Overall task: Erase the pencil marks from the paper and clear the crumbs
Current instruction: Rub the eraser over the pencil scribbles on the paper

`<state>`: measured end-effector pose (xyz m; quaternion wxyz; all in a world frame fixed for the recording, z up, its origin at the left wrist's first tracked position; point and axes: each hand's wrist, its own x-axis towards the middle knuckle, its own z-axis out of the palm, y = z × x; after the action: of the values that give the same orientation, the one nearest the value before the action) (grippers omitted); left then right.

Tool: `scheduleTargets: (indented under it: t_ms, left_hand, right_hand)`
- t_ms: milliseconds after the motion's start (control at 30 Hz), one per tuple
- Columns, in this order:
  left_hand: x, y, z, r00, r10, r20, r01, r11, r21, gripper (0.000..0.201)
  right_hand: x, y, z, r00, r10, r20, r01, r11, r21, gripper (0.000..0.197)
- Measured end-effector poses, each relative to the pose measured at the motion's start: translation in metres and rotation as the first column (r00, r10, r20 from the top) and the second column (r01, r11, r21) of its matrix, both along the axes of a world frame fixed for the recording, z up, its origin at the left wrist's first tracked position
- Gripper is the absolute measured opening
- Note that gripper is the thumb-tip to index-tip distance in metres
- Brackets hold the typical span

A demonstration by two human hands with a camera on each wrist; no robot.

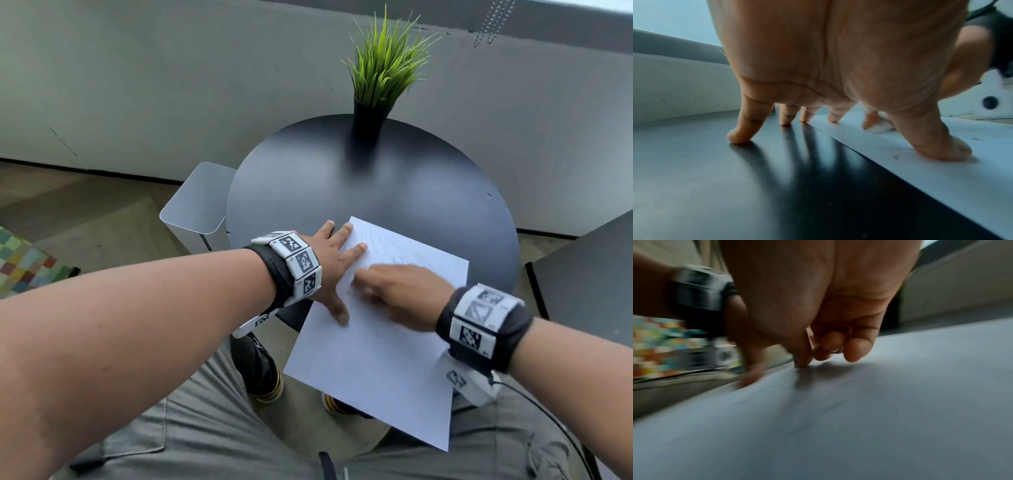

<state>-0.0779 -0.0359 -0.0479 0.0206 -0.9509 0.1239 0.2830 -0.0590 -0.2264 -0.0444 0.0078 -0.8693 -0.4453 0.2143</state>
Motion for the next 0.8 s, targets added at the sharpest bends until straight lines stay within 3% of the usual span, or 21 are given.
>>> scheduleTargets:
  t_ms: [33,100,200,267,367,400,467,567,600,700,733,800]
  left_hand:
    - [0.000,0.000,0.000,1.000,-0.001,0.003,0.001,1.000,-0.002,0.142]
    - [0.000,0.000,-0.001,1.000,-0.006,0.010,0.006,1.000,0.001,0.142]
    - [0.000,0.000,0.001,1.000,-0.023,0.005,0.023,1.000,0.009,0.142]
    - [0.001,-0.002,0.003,1.000,-0.029,0.000,0.029,0.999,0.013,0.143]
    - [0.001,-0.003,0.004,0.999,-0.032,0.012,0.032,0.999,0.030,0.140]
    - [0.001,-0.003,0.004,1.000,-0.030,0.007,0.029,0.999,0.033,0.140]
    - [0.001,-0.004,0.006,1.000,-0.028,-0.008,0.028,0.999,0.031,0.138]
    - [0.003,-0.007,0.010,0.999,-0.041,-0.025,0.042,0.998,0.043,0.136]
    - [0.003,-0.008,0.010,0.999,-0.045,-0.024,0.046,0.998,0.045,0.136]
    - [0.003,-0.006,0.012,0.999,-0.041,-0.023,0.042,0.998,0.049,0.136]
    - [0.003,-0.005,0.013,0.999,-0.045,-0.022,0.046,0.998,0.052,0.136]
    - [0.004,-0.004,0.014,0.998,-0.049,-0.026,0.050,0.997,0.053,0.138]
  right_hand:
    - [0.014,-0.001,0.001,0.994,-0.094,0.058,0.093,0.995,0.022,0.012]
    - [0.030,-0.006,-0.003,0.955,-0.257,0.147,0.248,0.966,0.075,0.017]
    - [0.001,0.000,-0.001,0.994,-0.081,0.074,0.076,0.995,0.057,0.013]
    - [-0.009,-0.002,-0.001,0.999,0.042,-0.032,-0.042,0.999,0.005,0.020]
    - [0.027,-0.004,0.002,0.973,-0.212,0.092,0.207,0.976,0.059,0.008]
    - [0.032,-0.006,-0.001,0.957,-0.259,0.130,0.249,0.965,0.087,0.013]
    - [0.014,-0.004,-0.002,0.978,-0.189,0.089,0.179,0.977,0.115,0.010]
    - [-0.014,-0.006,-0.003,0.996,0.024,-0.091,-0.019,0.998,0.057,0.022]
    - [-0.006,-0.006,0.000,0.997,-0.009,-0.072,0.012,0.999,0.037,0.022]
    - [0.035,-0.013,0.002,0.947,-0.313,0.077,0.307,0.948,0.085,0.016]
    - [0.032,-0.013,0.001,0.943,-0.324,0.080,0.314,0.942,0.116,0.015]
    - [0.005,-0.005,0.001,0.981,-0.190,0.029,0.186,0.976,0.108,0.010]
